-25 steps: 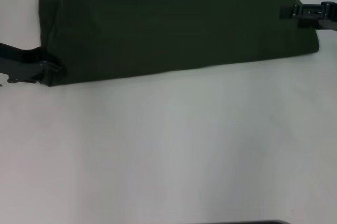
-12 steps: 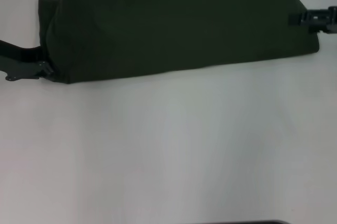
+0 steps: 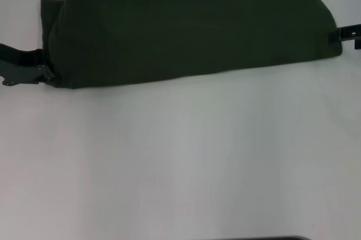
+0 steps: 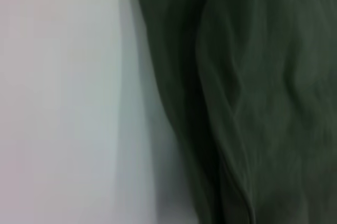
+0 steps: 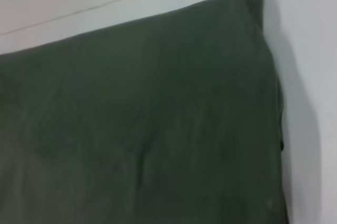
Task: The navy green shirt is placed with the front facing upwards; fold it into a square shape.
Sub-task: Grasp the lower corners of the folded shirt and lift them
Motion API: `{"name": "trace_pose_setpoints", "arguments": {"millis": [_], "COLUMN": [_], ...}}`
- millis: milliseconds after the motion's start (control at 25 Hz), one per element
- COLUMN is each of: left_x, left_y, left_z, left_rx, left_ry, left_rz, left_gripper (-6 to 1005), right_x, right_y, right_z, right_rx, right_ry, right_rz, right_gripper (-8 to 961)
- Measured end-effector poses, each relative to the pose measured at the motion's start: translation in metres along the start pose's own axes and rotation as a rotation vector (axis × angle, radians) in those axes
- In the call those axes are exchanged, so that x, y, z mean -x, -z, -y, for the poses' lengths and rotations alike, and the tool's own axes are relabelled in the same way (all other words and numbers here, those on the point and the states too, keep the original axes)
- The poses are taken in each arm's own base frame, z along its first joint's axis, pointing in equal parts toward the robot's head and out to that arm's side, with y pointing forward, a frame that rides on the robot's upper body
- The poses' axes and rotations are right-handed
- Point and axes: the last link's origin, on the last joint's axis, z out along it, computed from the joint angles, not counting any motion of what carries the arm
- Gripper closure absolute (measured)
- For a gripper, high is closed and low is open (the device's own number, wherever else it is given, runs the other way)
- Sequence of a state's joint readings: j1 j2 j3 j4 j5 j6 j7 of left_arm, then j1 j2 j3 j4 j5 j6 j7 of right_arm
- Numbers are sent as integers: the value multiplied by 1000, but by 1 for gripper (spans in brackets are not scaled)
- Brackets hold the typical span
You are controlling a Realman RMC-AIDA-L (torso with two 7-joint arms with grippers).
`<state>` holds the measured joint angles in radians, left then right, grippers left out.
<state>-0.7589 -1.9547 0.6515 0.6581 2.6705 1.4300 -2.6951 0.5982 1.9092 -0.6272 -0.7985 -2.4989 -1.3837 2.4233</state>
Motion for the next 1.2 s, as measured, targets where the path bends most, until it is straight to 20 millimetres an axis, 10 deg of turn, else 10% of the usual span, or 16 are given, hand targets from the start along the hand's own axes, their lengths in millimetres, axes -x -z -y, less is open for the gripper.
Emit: {"name": "trace_pose_setpoints", "arguments": {"millis": [1200], "left_x": [-1], "left_y": [-2], "left_z": [-2], "left_rx": [11], "left_ry": [7], "left_rz": [-14], "left_gripper": [952], "right_x": [-2], "right_y": [-40], "right_z": [-6], "right_rx": [-33], "right_ry": [-25], "right_rz": [59], "right_gripper": [29]}}
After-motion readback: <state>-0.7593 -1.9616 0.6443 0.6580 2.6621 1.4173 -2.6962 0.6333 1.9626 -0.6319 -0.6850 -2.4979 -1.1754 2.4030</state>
